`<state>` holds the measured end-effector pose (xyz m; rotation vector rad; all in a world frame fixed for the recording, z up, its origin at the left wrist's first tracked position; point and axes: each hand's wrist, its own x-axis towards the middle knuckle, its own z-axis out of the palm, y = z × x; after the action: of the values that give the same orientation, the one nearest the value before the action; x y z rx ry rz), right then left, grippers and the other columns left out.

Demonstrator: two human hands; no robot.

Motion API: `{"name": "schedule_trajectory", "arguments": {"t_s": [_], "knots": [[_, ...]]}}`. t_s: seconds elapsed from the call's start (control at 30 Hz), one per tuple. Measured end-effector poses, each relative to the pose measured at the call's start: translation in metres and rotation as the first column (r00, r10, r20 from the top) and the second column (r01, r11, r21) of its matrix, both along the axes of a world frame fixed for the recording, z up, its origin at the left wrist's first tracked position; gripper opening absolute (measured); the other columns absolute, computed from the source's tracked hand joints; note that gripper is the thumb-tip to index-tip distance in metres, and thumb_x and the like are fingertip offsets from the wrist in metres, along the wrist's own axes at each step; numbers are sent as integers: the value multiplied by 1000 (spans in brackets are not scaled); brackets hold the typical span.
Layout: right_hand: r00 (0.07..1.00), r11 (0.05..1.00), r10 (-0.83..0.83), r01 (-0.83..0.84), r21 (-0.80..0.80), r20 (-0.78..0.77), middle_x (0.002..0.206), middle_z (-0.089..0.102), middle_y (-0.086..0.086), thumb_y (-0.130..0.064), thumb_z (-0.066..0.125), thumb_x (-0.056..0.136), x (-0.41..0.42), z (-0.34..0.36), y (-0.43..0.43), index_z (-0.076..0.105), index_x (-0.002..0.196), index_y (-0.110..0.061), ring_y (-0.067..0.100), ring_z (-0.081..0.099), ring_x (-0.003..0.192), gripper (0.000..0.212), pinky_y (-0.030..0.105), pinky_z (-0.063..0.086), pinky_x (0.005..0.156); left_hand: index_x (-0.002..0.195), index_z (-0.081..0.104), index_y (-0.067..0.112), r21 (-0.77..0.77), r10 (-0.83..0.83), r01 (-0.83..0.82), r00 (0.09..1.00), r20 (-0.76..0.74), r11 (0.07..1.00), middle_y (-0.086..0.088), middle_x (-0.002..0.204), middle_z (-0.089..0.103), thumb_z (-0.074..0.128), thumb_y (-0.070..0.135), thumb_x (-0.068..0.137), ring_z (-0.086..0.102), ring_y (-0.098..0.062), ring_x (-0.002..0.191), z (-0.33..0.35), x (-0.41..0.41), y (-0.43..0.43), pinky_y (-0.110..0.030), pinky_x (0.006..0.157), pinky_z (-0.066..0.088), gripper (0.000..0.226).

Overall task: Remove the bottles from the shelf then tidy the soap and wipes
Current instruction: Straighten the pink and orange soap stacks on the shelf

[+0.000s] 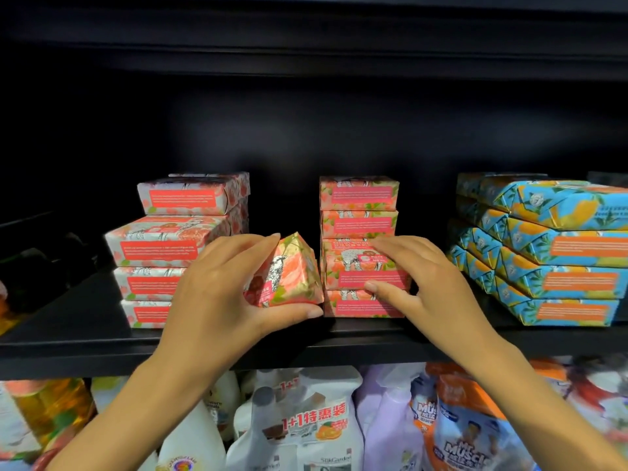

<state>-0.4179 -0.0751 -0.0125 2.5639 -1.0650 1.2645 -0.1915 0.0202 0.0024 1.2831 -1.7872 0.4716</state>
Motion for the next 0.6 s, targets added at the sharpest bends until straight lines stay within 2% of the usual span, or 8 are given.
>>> {"name": "schedule_trajectory", "arguments": {"t_s": [0.13, 0.2, 0.3, 0.33, 0.43, 0.5, 0.57, 0.6], "knots": [[982, 1000, -2, 2, -1, 189, 127, 44, -15, -57, 60, 76, -17, -2, 10, 48, 135, -20, -7, 33, 119, 71, -2, 19, 97, 115, 66, 12, 5, -60, 60, 998, 11, 998, 5, 104, 65, 59, 72, 60, 52, -1, 93, 21, -13, -10, -12, 80, 38, 82], [978, 998, -51, 42, 50, 202, 124, 47, -16, -55, 63, 75, -33, -2, 16, 51, 132, -20, -10, 34, 115, 68, -4, 19, 93, 110, 68, 14, 9, -88, 87, 995, 46, 996, 6, 99, 66, 58, 74, 59, 55, -3, 88, 35, -25, -16, -14, 75, 41, 79], [996, 976, -64, 50, 210, 62, 113, 48, -29, -72, 60, 68, -56, -9, 23, 60, 122, -23, -14, 38, 107, 72, -6, 22, 87, 91, 69, 9, 81, -96, 85, 985, 142, 993, 0, 83, 66, 57, 77, 58, 60, -15, 78, 54, -46, -30, -33, 68, 50, 76], [998, 964, -55, 52, 262, 6, 112, 47, -32, -81, 53, 63, -62, -13, 25, 62, 119, -25, -14, 40, 107, 79, -5, 24, 87, 82, 67, 9, 113, -95, 77, 982, 161, 991, 0, 75, 63, 58, 76, 57, 59, -16, 72, 59, -53, -36, -33, 65, 48, 72], [989, 948, -75, 110, 299, -126, 118, 44, -35, -91, 40, 57, -71, -27, 25, 60, 120, -35, -12, 41, 114, 87, -2, 26, 90, 58, 40, 15, 151, -56, 14, 960, 275, 988, 3, 54, 41, 62, 73, 58, 38, -13, 52, 67, -73, -57, -29, 50, 29, 62], [984, 947, -99, 138, 291, -146, 123, 44, -31, -83, 48, 62, -73, -30, 26, 57, 124, -36, -8, 40, 119, 79, 3, 24, 93, 58, 35, 16, 167, -16, -49, 931, 365, 985, 3, 54, 39, 66, 72, 60, 34, -11, 51, 67, -82, -69, -29, 49, 27, 64], [985, 942, -105, 144, 304, -139, 125, 47, -27, -78, 55, 61, -73, -29, 26, 57, 124, -36, -9, 39, 118, 76, 2, 23, 93, 66, 43, 16, 221, -22, -64, 930, 366, 973, -2, 66, 58, 61, 75, 61, 51, -16, 61, 65, -86, -78, -32, 58, 42, 62], [985, 942, -106, 142, 305, -133, 125, 48, -27, -78, 57, 61, -74, -29, 26, 58, 123, -36, -10, 39, 117, 75, 0, 23, 92, 73, 47, 16, 247, -30, -62, 936, 352, 967, -4, 79, 66, 58, 76, 61, 59, -18, 73, 64, -87, -79, -36, 67, 50, 62]]}}
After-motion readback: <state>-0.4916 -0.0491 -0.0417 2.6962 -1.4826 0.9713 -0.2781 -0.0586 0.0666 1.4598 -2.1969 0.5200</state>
